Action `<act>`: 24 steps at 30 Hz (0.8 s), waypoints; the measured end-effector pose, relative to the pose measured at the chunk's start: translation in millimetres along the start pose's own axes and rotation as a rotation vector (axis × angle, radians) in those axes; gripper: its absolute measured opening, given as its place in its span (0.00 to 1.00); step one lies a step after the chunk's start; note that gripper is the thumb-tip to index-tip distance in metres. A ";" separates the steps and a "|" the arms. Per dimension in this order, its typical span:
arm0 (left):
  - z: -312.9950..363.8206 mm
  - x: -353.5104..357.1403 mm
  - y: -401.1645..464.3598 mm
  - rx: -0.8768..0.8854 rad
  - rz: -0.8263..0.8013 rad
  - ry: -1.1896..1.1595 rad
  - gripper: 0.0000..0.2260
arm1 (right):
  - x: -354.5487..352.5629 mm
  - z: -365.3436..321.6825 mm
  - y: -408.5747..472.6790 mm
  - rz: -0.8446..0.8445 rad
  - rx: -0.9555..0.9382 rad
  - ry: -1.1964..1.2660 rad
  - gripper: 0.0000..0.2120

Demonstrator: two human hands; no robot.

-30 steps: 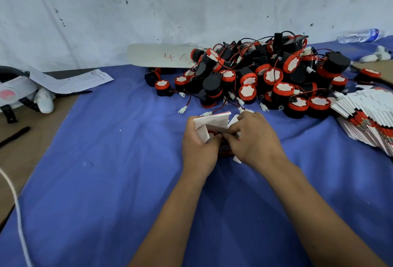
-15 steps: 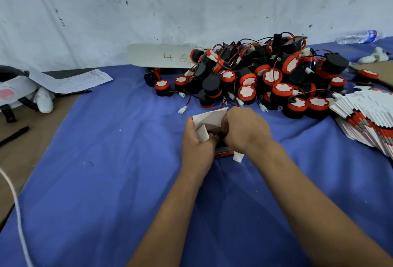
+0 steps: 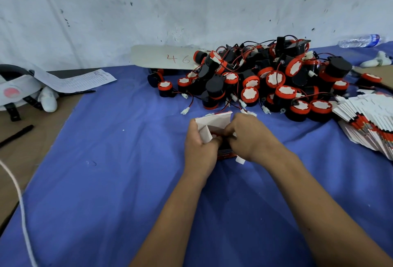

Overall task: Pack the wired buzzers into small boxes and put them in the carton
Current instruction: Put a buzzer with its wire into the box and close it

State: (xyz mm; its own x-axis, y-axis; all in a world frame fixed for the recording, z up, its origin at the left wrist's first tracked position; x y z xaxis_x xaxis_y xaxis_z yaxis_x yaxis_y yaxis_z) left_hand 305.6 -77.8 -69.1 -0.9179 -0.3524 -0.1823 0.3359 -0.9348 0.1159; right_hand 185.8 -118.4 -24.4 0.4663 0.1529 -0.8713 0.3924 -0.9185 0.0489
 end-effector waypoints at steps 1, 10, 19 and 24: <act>-0.3 0.4 0.4 0.001 -0.003 -0.001 0.18 | 2.5 2.0 0.2 -0.029 0.003 0.006 0.12; -3.5 0.5 2.0 -0.014 -0.004 -0.007 0.17 | 1.1 6.4 5.4 -0.112 0.017 0.148 0.10; -3.1 0.4 3.1 0.006 -0.006 0.004 0.17 | 1.1 10.9 18.6 -0.112 0.084 0.077 0.12; -2.4 -0.9 3.0 0.010 0.008 0.015 0.18 | 3.3 6.7 23.2 -0.176 0.035 0.054 0.10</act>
State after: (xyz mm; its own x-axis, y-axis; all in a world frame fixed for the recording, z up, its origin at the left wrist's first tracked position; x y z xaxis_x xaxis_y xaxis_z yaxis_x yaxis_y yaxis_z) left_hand 308.0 -80.4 -70.8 -0.9119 -0.3604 -0.1963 0.3408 -0.9315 0.1271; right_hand 191.2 -141.7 -29.5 0.4350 0.3303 -0.8377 0.4437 -0.8881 -0.1198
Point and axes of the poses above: each hand's wrist, its own y-axis towards the middle knuckle, its own x-axis out of the palm, z = x × y, the point moved 10 cm from there along y, towards the middle knuckle, and after that the axes turned 10 degrees about y, right-handed, at the moved point
